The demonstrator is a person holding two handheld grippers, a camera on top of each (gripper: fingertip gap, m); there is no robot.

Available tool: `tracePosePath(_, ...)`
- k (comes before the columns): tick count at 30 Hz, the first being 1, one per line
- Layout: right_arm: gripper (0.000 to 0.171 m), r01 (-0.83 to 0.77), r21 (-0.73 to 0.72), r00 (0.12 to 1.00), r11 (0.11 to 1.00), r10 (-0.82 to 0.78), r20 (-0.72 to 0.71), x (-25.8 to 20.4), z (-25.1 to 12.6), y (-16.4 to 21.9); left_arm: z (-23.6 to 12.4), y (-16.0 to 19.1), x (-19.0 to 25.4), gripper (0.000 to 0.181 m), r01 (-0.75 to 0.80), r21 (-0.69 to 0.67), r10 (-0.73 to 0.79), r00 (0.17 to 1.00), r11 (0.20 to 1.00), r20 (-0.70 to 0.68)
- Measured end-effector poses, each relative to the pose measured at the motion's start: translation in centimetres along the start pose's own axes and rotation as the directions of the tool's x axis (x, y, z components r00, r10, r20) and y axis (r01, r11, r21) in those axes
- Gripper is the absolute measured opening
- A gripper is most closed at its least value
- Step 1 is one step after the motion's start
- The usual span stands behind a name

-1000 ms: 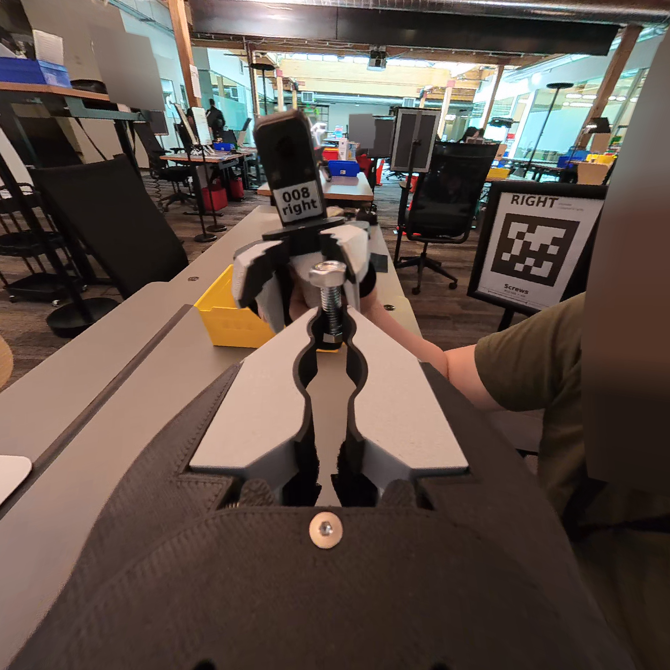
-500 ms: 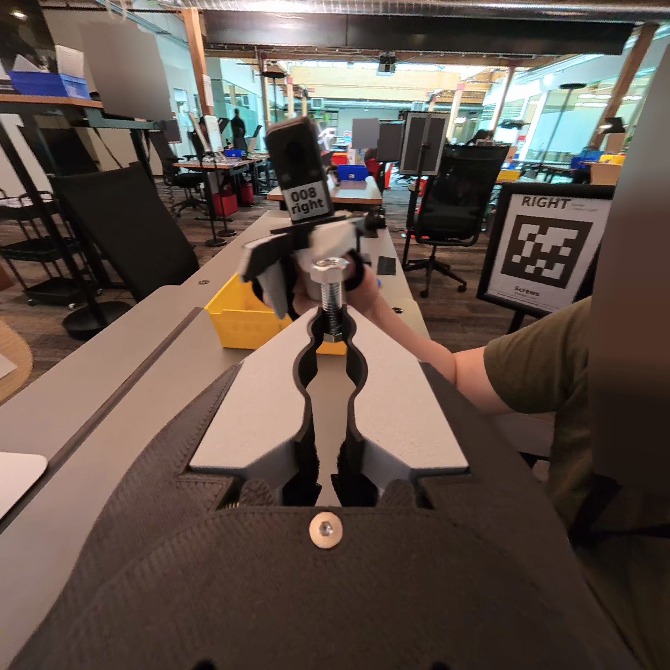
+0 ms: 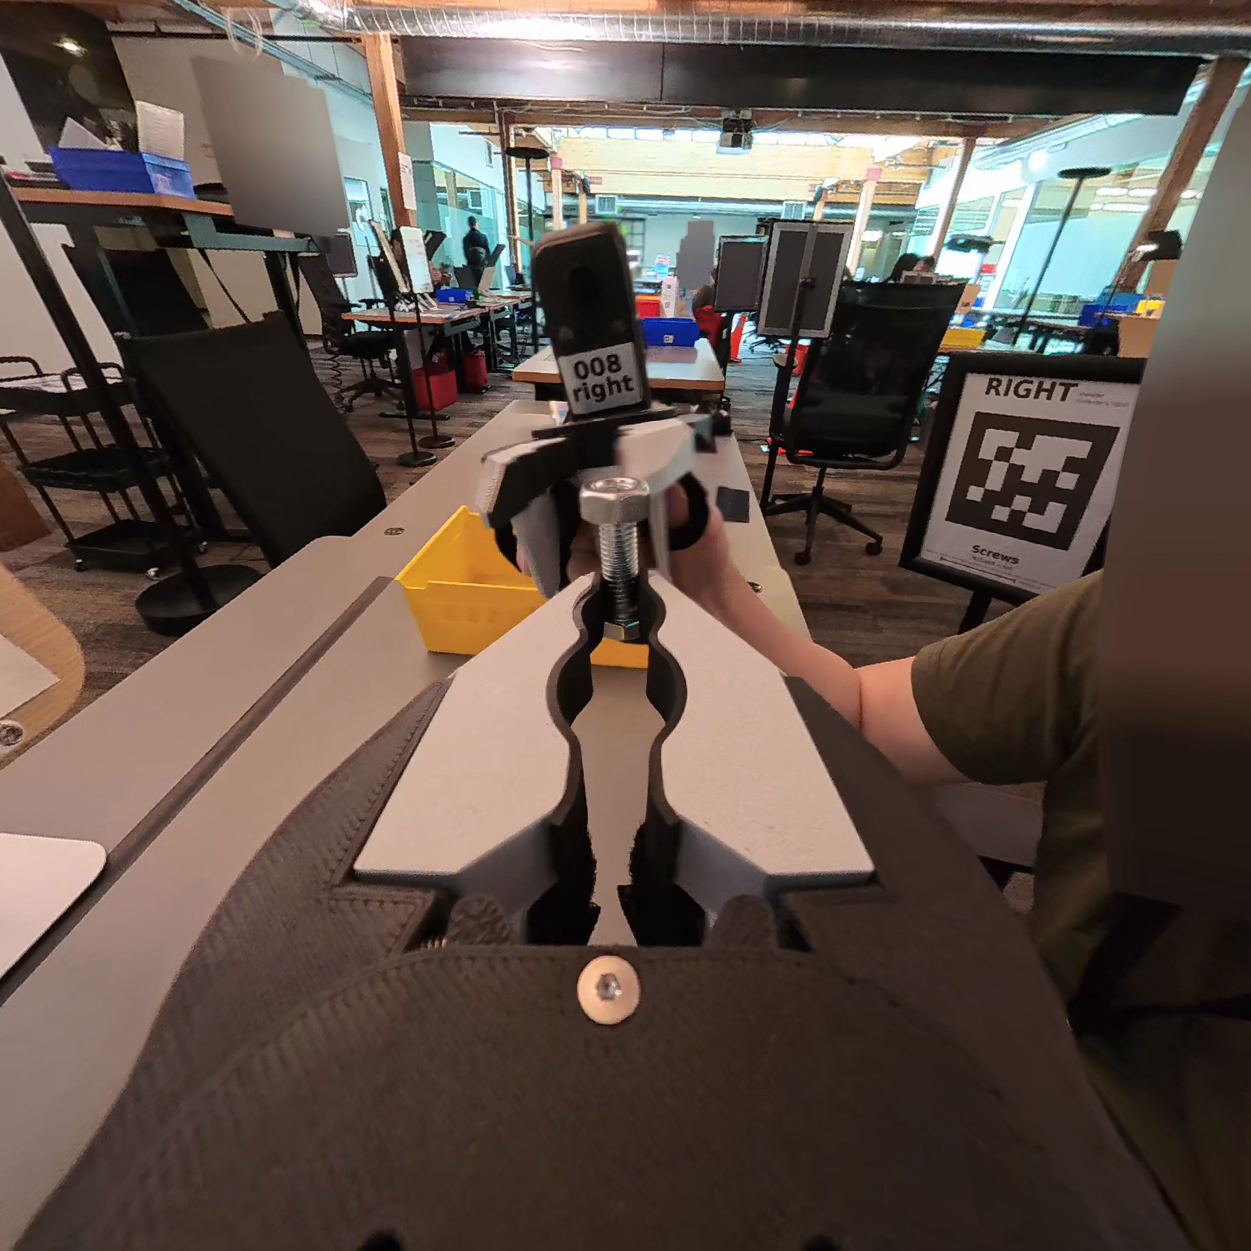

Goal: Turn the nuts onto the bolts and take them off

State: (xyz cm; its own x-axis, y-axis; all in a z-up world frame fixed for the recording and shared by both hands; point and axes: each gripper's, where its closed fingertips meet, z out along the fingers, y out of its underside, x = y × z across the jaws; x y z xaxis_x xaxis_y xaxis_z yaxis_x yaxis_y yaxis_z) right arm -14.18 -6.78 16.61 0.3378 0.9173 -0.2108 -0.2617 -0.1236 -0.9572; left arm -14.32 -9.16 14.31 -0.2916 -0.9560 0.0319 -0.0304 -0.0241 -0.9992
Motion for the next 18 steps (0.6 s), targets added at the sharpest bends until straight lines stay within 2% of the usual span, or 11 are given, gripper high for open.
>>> tracePosePath(2,0.033,-0.004,0.025,1.0,1.0,0.005,-0.03,0.9,-0.9,-0.5,-0.3,-0.3,0.1,0.007,0.015,0.015,-0.014,1.0,1.0,-0.014)
tracePosePath(4,0.035,-0.01,0.035,1.0,0.999,0.01,0.004,0.3,-1.1,-0.8,-0.4,-0.3,-0.1,0.007,0.01,0.013,-0.01,1.0,1.0,-0.003)
tracePosePath(7,0.039,0.022,0.027,1.0,0.999,-0.022,0.017,-1.0,-0.2,-0.7,-0.1,0.1,-0.5,0.007,-0.01,-0.005,0.01,0.999,1.0,0.034)
tracePosePath(11,0.041,0.075,-0.023,0.996,0.997,-0.076,-0.036,-1.3,1.1,0.2,0.2,0.3,-0.8,0.007,-0.03,-0.018,0.031,0.997,0.999,0.069)
tracePosePath(12,0.039,0.086,-0.021,0.995,0.996,-0.087,-0.054,-1.1,1.2,0.2,0.2,0.3,-0.8,0.007,-0.033,-0.019,0.034,0.997,0.999,0.074)
tracePosePath(15,0.016,0.128,-0.023,0.989,0.991,-0.13,-0.076,-1.0,1.1,0.1,0.2,0.2,-0.7,0.007,-0.037,-0.018,0.038,0.996,0.999,0.075)
tracePosePath(18,0.015,0.129,-0.03,0.992,0.991,-0.129,-0.008,-1.8,1.0,0.2,0.3,0.2,0.0,0.007,-0.036,-0.018,0.037,0.999,0.999,0.028)
